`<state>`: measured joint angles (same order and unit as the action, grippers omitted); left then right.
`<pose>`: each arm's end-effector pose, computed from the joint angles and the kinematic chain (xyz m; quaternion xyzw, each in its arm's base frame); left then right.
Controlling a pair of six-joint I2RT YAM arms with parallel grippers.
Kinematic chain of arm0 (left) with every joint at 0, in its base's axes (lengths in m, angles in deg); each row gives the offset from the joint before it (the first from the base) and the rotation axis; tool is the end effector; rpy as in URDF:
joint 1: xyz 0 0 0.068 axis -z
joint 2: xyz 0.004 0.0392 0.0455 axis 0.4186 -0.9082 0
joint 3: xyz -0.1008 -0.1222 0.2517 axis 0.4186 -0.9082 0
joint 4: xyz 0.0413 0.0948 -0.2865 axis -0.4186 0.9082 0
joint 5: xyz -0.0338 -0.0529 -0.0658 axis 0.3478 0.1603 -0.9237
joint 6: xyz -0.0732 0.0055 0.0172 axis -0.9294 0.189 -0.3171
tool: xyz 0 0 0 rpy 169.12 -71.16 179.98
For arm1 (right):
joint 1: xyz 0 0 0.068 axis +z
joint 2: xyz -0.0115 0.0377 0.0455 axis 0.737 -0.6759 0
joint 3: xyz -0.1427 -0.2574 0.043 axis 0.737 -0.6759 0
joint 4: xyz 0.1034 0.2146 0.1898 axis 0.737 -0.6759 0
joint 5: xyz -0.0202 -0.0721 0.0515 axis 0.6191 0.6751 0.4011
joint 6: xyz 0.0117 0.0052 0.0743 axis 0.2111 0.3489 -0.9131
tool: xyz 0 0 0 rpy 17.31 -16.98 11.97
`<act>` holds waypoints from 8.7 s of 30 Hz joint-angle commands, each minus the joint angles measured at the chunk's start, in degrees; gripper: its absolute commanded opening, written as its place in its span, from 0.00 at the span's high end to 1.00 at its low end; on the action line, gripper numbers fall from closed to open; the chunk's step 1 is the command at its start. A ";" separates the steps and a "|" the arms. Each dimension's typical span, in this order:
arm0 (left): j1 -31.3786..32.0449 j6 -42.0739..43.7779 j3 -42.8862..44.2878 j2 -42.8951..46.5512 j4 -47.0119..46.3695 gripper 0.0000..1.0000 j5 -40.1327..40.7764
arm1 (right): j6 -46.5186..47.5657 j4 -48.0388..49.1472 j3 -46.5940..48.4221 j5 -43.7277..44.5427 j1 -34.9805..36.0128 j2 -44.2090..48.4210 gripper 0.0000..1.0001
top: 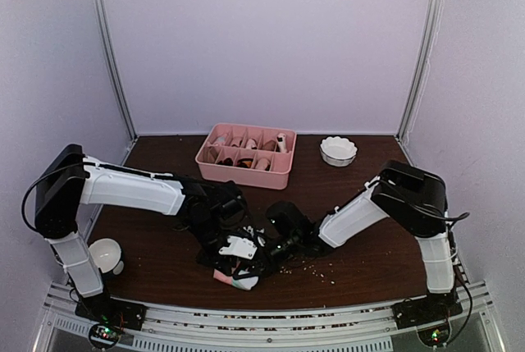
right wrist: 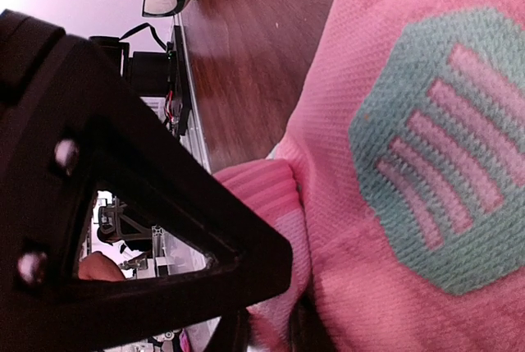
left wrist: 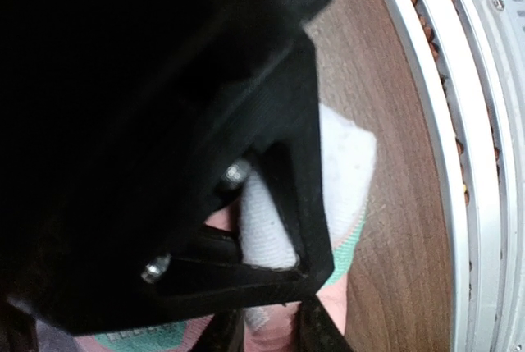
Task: Roll the socks
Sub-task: Roll the sock at the center of the board.
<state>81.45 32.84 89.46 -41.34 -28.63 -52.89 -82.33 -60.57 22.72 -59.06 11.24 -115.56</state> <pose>0.1836 -0.3169 0.1305 0.7560 0.6290 -0.1714 0.0586 0.1872 0.4079 0.0450 0.2654 -0.7845 -0.5497 0.1094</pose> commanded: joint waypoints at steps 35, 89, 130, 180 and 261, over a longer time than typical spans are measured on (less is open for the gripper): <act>-12.25 -6.75 8.40 -1.51 -3.96 0.79 -15.82 | 6.00 -12.01 -21.88 24.61 -1.83 11.37 0.95; -12.66 -13.27 21.64 -7.64 -4.33 0.02 -5.65 | 6.12 -17.70 -22.52 19.97 -1.67 -3.69 1.00; -3.00 -16.44 -3.66 -2.32 -16.39 0.59 -8.24 | 4.45 -23.47 -15.47 19.28 -3.80 -0.03 1.00; -7.23 -19.83 -1.55 -11.31 -12.55 1.00 -13.94 | -1.08 -11.73 -7.22 18.33 -13.89 11.29 0.73; -9.26 -19.95 12.37 -27.52 -10.35 1.00 -22.40 | 17.36 -21.91 -24.00 52.06 -20.22 39.77 0.01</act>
<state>72.91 13.06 105.55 -63.39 -44.28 -82.05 -66.42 -80.79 1.17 -14.82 -8.58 -81.23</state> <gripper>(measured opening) 0.074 0.981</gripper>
